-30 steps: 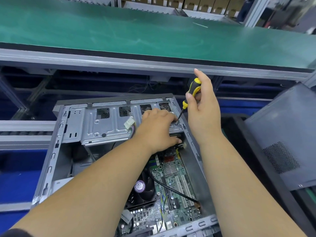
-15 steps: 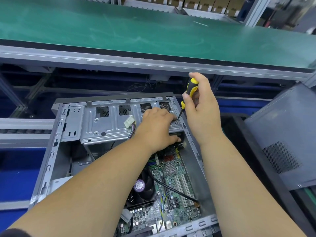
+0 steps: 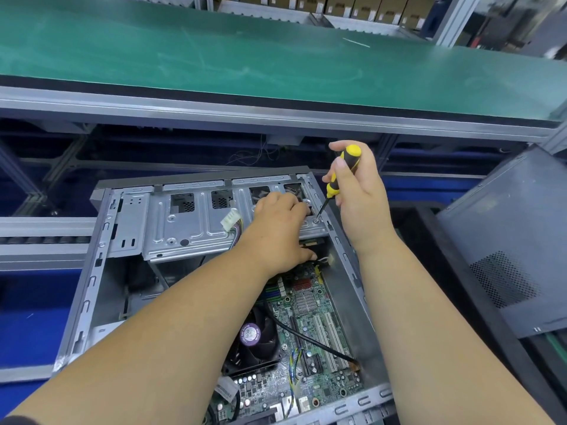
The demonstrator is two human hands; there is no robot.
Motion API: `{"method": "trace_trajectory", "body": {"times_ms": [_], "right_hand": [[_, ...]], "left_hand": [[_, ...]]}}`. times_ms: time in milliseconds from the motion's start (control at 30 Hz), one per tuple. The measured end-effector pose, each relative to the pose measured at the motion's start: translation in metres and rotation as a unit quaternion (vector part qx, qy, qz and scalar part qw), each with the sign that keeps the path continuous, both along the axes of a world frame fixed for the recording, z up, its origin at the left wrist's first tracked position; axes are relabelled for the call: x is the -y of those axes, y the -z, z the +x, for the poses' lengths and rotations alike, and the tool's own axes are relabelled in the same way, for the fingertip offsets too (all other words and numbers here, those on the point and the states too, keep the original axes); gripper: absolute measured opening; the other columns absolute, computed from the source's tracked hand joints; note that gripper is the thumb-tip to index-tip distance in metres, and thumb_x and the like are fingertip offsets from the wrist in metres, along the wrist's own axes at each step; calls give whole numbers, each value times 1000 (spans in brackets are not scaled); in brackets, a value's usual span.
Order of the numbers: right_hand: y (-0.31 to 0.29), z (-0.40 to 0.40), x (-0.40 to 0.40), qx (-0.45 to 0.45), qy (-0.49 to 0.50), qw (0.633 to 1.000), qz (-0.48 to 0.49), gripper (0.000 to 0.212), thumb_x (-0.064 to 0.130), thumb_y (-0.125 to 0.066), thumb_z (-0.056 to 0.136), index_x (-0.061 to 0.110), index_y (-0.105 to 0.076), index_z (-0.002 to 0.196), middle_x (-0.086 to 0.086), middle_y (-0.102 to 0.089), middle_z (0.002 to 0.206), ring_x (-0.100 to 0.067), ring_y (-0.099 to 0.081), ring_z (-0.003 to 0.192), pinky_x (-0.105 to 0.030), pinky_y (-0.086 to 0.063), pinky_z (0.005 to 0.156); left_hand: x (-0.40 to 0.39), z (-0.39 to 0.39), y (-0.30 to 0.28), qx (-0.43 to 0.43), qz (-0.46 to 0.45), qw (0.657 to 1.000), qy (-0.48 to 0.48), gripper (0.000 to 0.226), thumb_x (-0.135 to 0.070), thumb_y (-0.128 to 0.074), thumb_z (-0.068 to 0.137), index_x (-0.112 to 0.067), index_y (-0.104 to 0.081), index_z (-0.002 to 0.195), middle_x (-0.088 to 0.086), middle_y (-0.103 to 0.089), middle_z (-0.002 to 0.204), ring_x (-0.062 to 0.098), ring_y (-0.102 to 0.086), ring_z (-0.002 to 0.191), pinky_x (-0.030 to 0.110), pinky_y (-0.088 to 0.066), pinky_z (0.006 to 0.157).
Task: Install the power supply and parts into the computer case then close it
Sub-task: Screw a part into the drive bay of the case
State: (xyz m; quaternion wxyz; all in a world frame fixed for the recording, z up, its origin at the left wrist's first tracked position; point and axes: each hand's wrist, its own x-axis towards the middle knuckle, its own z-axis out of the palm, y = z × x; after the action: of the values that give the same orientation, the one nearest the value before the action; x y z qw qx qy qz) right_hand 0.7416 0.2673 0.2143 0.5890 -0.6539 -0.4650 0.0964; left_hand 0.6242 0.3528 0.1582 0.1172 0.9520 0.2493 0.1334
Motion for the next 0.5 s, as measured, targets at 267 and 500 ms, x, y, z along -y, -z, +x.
{"method": "trace_trajectory", "body": {"times_ms": [267, 500], "right_hand": [[-2, 0, -11, -30, 26, 999, 5, 8, 28, -58, 93, 25, -51, 92, 6, -66, 83, -6, -62, 74, -19, -50, 74], [-2, 2, -16, -201, -96, 973, 54, 41, 42, -28, 102, 16, -58, 111, -2, -57, 85, -11, -50, 75, -25, -46, 74]], "left_hand": [[3, -1, 2, -24, 72, 997, 15, 73, -59, -71, 68, -18, -48, 125, -1, -44, 119, 24, -35, 118, 37, -24, 107], [4, 0, 0, -35, 70, 997, 21, 68, -53, -70, 71, -18, -47, 125, 0, -43, 117, 24, -34, 116, 37, -23, 105]]}}
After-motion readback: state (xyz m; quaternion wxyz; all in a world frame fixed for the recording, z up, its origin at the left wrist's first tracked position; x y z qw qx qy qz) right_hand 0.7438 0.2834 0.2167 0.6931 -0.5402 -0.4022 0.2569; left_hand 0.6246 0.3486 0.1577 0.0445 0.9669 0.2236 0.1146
